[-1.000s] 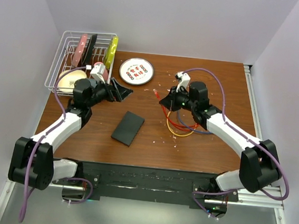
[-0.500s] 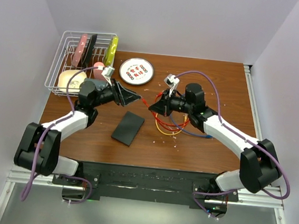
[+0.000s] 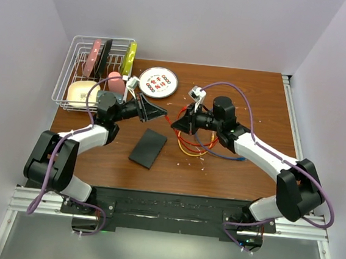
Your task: Insert the plug into the switch port
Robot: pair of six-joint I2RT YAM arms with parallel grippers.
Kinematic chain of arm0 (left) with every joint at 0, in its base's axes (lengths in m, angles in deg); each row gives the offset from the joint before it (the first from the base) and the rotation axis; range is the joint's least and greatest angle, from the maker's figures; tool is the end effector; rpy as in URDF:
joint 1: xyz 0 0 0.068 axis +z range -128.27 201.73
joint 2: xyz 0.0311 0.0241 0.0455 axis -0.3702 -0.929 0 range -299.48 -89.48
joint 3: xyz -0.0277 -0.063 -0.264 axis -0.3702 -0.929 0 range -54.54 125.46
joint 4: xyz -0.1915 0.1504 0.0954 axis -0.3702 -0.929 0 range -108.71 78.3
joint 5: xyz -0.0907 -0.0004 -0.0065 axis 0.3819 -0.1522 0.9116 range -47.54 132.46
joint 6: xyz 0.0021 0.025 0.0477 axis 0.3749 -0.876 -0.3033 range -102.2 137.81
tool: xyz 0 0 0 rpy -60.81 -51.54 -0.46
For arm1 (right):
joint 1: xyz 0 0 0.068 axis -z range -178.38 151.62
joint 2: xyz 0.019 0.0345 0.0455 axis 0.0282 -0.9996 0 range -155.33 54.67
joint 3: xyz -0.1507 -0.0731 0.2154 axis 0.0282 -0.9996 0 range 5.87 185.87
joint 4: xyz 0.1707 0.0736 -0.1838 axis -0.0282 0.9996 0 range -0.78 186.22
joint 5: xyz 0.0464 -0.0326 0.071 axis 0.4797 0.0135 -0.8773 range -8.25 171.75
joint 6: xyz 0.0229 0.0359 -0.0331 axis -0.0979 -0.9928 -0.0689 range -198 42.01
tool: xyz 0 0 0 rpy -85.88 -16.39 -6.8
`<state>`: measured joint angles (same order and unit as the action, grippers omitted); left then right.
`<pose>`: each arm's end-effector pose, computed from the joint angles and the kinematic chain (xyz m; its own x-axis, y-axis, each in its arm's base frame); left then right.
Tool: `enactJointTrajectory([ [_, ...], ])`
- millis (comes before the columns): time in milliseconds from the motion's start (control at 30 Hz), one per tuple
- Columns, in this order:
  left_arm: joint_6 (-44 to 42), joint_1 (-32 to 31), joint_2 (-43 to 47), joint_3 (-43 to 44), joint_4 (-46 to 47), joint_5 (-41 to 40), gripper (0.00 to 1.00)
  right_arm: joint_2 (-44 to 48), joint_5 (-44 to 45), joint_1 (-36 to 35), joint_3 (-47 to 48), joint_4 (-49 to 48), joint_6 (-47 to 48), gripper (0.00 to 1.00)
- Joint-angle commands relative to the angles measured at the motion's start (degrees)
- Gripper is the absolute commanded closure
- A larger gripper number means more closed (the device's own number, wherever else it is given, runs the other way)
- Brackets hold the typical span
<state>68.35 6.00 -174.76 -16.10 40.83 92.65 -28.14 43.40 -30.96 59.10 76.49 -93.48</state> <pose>0.2871 -0.1093 0.2485 -0.6414 -0.3329 -0.6912 0.6516 0.2392 -0.7198 0.2637 0.1947 0.2771 -0.4816 -0.0594 -0.8744 -0.8240 0.3704 0.4287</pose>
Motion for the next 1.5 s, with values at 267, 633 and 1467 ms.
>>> enactJointTrajectory([
  [267, 2.4, -1.1, -0.4, 0.5, 9.3, 1.7, 1.0, -0.6, -1.7, -0.6, 1.4, -6.7, -3.0, 0.49],
  [633, 2.3, -1.1, 1.2, 0.1, 9.0, 2.1, 1.0, -2.7, -3.9, -0.6, 0.5, -13.6, -8.3, 0.65],
  [1467, 1.1, -1.1, 2.6, 0.3, 8.5, 3.2, 1.0, -6.6, -14.6, 5.2, -2.9, -33.7, -26.1, 0.61],
])
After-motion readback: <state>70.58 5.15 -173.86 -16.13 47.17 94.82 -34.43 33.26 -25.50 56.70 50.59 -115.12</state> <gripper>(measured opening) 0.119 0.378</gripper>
